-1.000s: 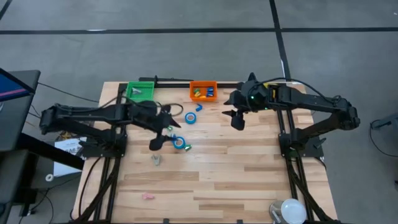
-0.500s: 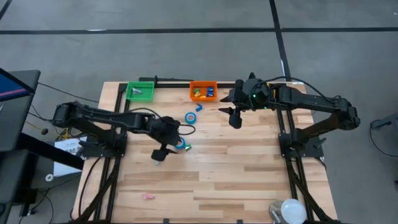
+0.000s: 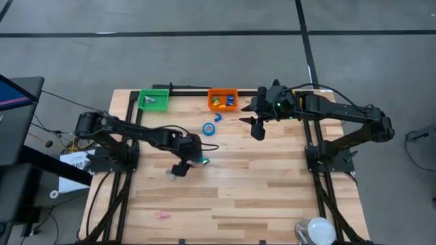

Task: Pick and place Stapler, Stapler remover, tape
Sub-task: Put the light blue tape into the yellow bin

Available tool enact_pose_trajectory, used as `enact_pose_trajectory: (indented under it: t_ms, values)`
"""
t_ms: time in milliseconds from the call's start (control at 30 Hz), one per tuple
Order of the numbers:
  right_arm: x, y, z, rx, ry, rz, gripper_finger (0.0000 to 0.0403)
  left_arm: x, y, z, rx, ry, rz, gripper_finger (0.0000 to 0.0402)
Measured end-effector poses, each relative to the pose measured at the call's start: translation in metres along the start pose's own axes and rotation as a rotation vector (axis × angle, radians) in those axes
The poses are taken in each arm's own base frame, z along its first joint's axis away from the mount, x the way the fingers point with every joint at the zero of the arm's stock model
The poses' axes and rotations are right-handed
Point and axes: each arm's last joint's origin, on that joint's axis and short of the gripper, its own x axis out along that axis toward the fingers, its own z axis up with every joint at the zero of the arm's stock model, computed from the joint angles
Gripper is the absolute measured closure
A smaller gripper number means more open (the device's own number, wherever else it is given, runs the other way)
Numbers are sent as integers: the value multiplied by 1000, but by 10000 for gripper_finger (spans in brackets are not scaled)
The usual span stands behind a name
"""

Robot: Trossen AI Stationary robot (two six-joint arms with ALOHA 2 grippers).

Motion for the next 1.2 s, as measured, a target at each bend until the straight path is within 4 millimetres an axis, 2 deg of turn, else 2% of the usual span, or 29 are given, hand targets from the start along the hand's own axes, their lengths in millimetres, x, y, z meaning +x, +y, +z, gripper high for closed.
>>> enact_pose_trajectory:
  t_ms: [433, 900, 1200]
  values:
    - [0, 0, 0, 0, 0, 0, 235, 22, 1, -5, 2, 103, 36, 139]
    - [0, 0, 0, 0, 0, 0, 235, 25, 0, -5, 1, 102, 21, 252]
    - [0, 0, 0, 0, 0, 0, 235, 25, 0, -5, 1, 94, -4, 302]
